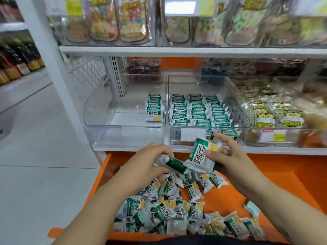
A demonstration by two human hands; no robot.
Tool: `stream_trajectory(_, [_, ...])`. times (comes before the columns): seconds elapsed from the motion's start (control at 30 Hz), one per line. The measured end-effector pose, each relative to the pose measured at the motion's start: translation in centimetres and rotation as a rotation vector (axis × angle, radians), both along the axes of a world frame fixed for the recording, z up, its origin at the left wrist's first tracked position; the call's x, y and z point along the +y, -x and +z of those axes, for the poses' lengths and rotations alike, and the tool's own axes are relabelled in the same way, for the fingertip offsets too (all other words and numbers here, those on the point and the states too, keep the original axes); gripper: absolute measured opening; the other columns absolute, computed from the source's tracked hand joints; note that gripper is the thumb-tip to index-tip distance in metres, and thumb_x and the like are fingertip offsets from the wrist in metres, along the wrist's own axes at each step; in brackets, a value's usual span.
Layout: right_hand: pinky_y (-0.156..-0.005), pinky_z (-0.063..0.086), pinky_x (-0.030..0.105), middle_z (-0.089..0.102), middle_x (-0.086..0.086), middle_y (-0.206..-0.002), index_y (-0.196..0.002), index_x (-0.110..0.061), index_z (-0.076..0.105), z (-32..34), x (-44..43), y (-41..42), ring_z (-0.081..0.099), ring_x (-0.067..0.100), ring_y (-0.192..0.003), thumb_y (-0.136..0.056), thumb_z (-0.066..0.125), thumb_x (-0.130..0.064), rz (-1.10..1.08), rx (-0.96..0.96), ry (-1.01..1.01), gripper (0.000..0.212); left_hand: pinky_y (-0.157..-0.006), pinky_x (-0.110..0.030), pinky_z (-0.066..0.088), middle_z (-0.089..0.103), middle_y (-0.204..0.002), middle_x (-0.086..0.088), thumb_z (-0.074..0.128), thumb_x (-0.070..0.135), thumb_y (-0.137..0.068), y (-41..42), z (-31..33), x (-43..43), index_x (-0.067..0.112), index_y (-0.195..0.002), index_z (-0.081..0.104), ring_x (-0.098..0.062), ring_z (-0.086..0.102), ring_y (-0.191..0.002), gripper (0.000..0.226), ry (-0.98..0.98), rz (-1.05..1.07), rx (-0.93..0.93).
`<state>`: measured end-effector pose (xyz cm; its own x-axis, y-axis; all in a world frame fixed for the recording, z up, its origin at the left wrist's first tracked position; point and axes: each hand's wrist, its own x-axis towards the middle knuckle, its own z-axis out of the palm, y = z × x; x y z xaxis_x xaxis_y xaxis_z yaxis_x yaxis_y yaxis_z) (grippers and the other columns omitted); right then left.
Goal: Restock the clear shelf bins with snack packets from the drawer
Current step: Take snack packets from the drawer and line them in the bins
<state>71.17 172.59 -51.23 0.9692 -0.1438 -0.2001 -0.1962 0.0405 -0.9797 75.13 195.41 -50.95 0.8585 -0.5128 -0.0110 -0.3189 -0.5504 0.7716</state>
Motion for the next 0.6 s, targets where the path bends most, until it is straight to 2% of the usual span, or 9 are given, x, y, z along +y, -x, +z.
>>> stream_trajectory(0.03, [-0.089, 0.051, 0.054, 0.052, 0.032, -0.104, -0.125, -0.034, 0.051, 0.3, 0.1, 0.2, 0.059, 0.038, -0.087, -0.085, 0.067, -0.012, -0.012, -0.001, -0.024, 0.048, -0.055, -0.014, 0.045, 0.051, -0.111, 0.016, 0.066, 0.009, -0.087, 0.4, 0.1, -0.1, 0.037, -0.089, 0.053, -0.006, 0.067, -0.067, 0.031, 0.060, 0.041, 0.007])
stream_trajectory(0.1, [-0.087, 0.052, 0.054, 0.047, 0.038, -0.120, -0.120, -0.030, 0.055, 0.6, 0.3, 0.5, 0.057, 0.037, -0.086, -0.086, 0.066, -0.012, -0.024, 0.009, -0.083, 0.040, -0.050, -0.012, 0.041, 0.055, -0.106, 0.013, 0.066, 0.007, -0.086, 1.0, 0.2, -0.3, 0.037, -0.088, 0.054, -0.002, 0.063, -0.063, 0.033, 0.143, 0.105, -0.042])
stream_trajectory(0.17, [-0.086, 0.053, 0.049, 0.051, 0.036, -0.121, -0.119, -0.020, 0.057, 0.7, 0.5, 0.5, 0.062, 0.034, -0.089, -0.086, 0.064, -0.008, -0.029, 0.022, -0.185, 0.035, -0.062, -0.011, 0.045, 0.055, -0.112, 0.015, 0.067, 0.006, -0.085, 1.2, 0.3, -0.3, 0.039, -0.088, 0.053, -0.002, 0.059, -0.073, 0.035, 0.199, 0.109, -0.098])
stream_trajectory(0.23, [-0.083, 0.055, 0.041, 0.064, 0.025, -0.112, -0.118, -0.012, 0.054, 0.7, 0.7, 0.3, 0.067, 0.029, -0.091, -0.087, 0.061, -0.003, -0.032, 0.019, -0.298, 0.033, -0.073, -0.007, 0.046, 0.048, -0.122, 0.022, 0.068, 0.010, -0.085, 1.3, 0.6, -0.3, 0.036, -0.093, 0.053, 0.000, 0.059, -0.090, 0.032, 0.266, 0.074, -0.070])
stream_trajectory(0.33, [-0.089, 0.047, 0.048, 0.060, 0.017, -0.101, -0.110, -0.009, 0.053, 0.9, 1.0, -0.2, 0.057, 0.028, -0.086, -0.088, 0.059, -0.002, -0.034, 0.010, -0.329, 0.024, -0.079, -0.006, 0.043, 0.046, -0.119, 0.030, 0.062, 0.022, -0.089, 1.0, 0.9, -0.3, 0.033, -0.101, 0.056, -0.002, 0.057, -0.097, 0.018, 0.342, 0.051, -0.024])
stream_trajectory(0.4, [-0.089, 0.044, 0.049, 0.053, 0.017, -0.097, -0.104, -0.009, 0.052, 1.0, 1.3, -0.5, 0.049, 0.027, -0.088, -0.084, 0.062, -0.003, -0.024, 0.011, -0.302, 0.023, -0.080, -0.012, 0.045, 0.052, -0.110, 0.029, 0.054, 0.024, -0.093, 0.6, 1.0, -0.3, 0.029, -0.097, 0.060, 0.003, 0.056, -0.092, 0.009, 0.404, 0.100, -0.048])
stream_trajectory(0.47, [-0.080, 0.043, 0.041, 0.049, 0.012, -0.086, -0.102, -0.010, 0.051, 1.3, 1.7, -0.8, 0.046, 0.024, -0.079, -0.080, 0.064, -0.003, -0.014, 0.000, -0.291, 0.027, -0.069, -0.012, 0.045, 0.054, -0.105, 0.027, 0.052, 0.021, -0.095, 0.1, 1.1, -0.3, 0.031, -0.093, 0.059, 0.002, 0.054, -0.074, 0.013, 0.389, 0.168, -0.123])
stream_trajectory(0.53, [-0.068, 0.050, 0.032, 0.048, 0.008, -0.080, -0.112, -0.014, 0.052, 1.6, 2.2, -1.1, 0.048, 0.019, -0.069, -0.084, 0.062, -0.003, -0.008, -0.015, -0.258, 0.032, -0.057, -0.010, 0.040, 0.050, -0.109, 0.024, 0.053, 0.016, -0.094, -0.3, 1.1, -0.3, 0.039, -0.097, 0.053, 0.000, 0.045, -0.057, 0.024, 0.364, 0.201, -0.172])
stream_trajectory(0.6, [-0.060, 0.049, 0.028, 0.048, 0.008, -0.082, -0.123, -0.026, 0.054, 2.1, 2.7, -1.3, 0.047, 0.017, -0.066, -0.087, 0.062, -0.007, -0.001, -0.037, -0.164, 0.041, -0.056, -0.008, 0.039, 0.040, -0.123, 0.021, 0.056, 0.014, -0.093, -0.5, 1.3, -0.2, 0.050, -0.111, 0.042, 0.001, 0.046, -0.057, 0.042, 0.377, 0.199, -0.176])
